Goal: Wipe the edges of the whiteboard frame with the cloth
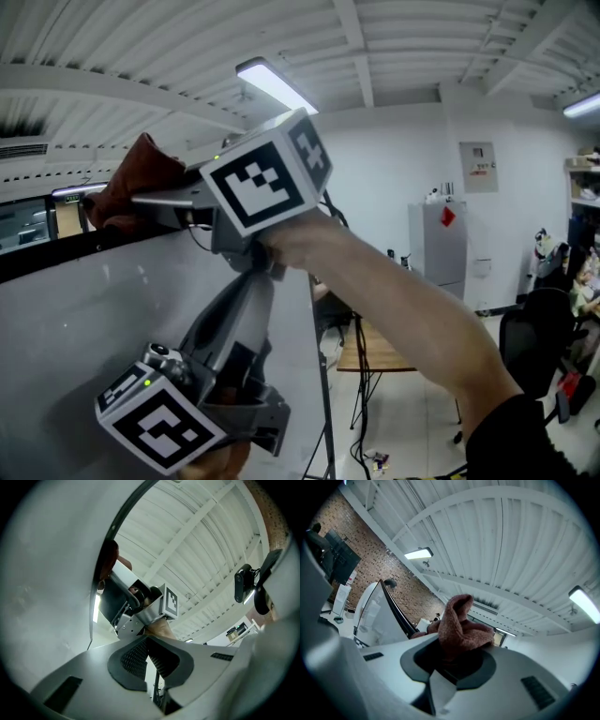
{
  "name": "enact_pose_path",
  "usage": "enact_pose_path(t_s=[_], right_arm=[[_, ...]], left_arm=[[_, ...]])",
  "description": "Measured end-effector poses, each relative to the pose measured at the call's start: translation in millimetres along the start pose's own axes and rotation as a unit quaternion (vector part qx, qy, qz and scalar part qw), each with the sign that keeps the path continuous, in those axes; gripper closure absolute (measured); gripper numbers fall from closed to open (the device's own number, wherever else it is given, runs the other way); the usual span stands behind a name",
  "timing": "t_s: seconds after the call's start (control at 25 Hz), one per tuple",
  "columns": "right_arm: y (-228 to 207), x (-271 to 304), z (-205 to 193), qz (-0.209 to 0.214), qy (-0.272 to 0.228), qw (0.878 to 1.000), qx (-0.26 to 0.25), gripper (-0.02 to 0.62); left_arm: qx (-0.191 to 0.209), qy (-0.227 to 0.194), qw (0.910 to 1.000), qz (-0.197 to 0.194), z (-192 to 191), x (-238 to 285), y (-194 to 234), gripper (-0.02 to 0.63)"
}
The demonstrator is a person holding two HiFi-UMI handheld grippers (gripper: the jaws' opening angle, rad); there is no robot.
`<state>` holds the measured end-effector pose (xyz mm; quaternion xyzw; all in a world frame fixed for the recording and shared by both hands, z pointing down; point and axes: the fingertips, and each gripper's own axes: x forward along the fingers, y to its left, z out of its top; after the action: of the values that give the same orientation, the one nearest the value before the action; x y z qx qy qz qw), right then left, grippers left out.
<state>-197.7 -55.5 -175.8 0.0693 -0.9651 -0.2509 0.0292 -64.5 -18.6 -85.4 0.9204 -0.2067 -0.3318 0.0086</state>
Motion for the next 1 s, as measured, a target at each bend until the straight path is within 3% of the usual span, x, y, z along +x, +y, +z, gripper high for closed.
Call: enact_pose_path(t_s=[0.16,0.32,0.48,0.68,0.8,1.0], right_arm=[[-27,-13,-16,0.002,-0.003,1.000,0.029,0.508],[-49,-13,-25,-0.010,-0.002,1.000,0.027,0.508],[-69,-8,-40,-0.022,-0.001,1.000,0.022,0.508],[-99,-49,-69,-0.037,-0.008,0.999,0.033,0.509],[-117,-45,-77,-0.045,-0.010,0.999,0.029,0.509],[-144,-54,-92,-0.031,-0.021,0.999,0.020,0.508]], left_arm=[[-0.009,0.007,0.9999,0.005,-13,19,25,0.609],[-0.029,0.018,0.9994,0.006,-21,20,46,0.609],[-0.024,0.033,0.9991,0.014,-21,16,65,0.609],[-0.007,0.050,0.9984,0.026,-56,36,69,0.609],[-0.009,0.060,0.9977,0.030,-58,35,86,0.609],[-0.006,0.068,0.9964,0.049,-76,60,116,0.609]])
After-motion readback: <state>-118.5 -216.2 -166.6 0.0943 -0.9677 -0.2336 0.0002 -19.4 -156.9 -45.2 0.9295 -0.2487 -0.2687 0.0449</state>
